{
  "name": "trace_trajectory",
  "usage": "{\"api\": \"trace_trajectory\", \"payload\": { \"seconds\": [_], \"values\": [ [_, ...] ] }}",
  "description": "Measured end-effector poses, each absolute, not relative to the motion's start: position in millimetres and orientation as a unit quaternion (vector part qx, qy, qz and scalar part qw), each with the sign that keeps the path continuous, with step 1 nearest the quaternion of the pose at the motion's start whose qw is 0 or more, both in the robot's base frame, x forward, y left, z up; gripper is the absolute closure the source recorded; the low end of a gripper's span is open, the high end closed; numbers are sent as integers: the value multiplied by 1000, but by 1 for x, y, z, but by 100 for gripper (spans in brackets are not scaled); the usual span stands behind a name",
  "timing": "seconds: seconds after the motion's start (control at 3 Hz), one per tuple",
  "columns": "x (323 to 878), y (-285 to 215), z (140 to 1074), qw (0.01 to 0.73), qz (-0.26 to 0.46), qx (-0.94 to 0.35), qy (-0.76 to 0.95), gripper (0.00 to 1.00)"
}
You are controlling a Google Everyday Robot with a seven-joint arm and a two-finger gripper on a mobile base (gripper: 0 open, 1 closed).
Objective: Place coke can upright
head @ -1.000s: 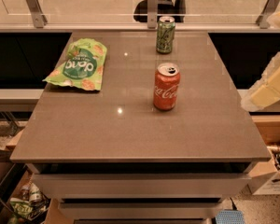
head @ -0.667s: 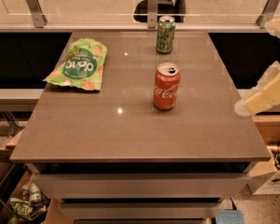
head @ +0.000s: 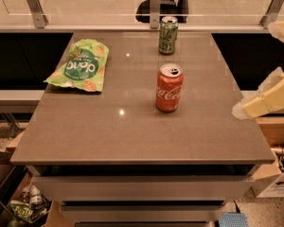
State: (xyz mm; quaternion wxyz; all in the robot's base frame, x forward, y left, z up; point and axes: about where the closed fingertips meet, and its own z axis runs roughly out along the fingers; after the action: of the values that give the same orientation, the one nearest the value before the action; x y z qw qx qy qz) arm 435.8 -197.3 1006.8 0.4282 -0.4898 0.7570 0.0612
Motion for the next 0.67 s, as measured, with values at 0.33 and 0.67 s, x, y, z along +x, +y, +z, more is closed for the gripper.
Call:
{"api": "trace_trajectory", "payload": {
  "seconds": [0.33,0.67],
  "values": [
    [438,-194,1002,436,68,-481,758,0],
    [445,-188,987,454,87,-464,755,0]
  ]
}}
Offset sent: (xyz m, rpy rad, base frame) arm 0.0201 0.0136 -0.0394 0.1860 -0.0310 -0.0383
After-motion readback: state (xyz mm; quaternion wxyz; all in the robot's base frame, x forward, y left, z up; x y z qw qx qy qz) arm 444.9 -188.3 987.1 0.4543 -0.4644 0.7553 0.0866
